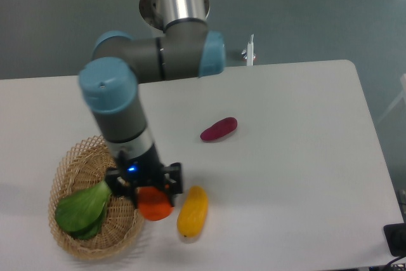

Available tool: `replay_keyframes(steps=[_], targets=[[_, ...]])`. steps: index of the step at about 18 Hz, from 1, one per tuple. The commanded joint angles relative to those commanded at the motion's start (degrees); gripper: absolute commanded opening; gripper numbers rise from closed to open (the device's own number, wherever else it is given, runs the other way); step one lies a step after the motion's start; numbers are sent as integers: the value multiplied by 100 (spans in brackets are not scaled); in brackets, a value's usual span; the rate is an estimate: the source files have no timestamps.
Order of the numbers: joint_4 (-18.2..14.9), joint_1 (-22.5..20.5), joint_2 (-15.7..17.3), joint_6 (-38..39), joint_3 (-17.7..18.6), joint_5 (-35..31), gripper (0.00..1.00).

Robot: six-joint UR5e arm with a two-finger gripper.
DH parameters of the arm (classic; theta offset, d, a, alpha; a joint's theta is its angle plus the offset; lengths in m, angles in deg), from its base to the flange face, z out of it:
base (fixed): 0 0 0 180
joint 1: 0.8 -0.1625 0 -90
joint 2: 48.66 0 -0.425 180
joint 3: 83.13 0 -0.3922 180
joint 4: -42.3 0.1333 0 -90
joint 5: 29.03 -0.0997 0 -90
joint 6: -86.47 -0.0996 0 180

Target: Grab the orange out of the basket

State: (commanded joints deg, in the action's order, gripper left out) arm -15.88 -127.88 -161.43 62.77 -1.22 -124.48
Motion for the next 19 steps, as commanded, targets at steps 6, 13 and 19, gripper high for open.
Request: replay_keyframes(steps=[6, 13, 19], targets=[[-80, -589, 237, -881, 193, 53, 74], [-88, -669, 431, -882, 360, 131, 73], [-88, -731, 624, -882, 378, 422, 73]])
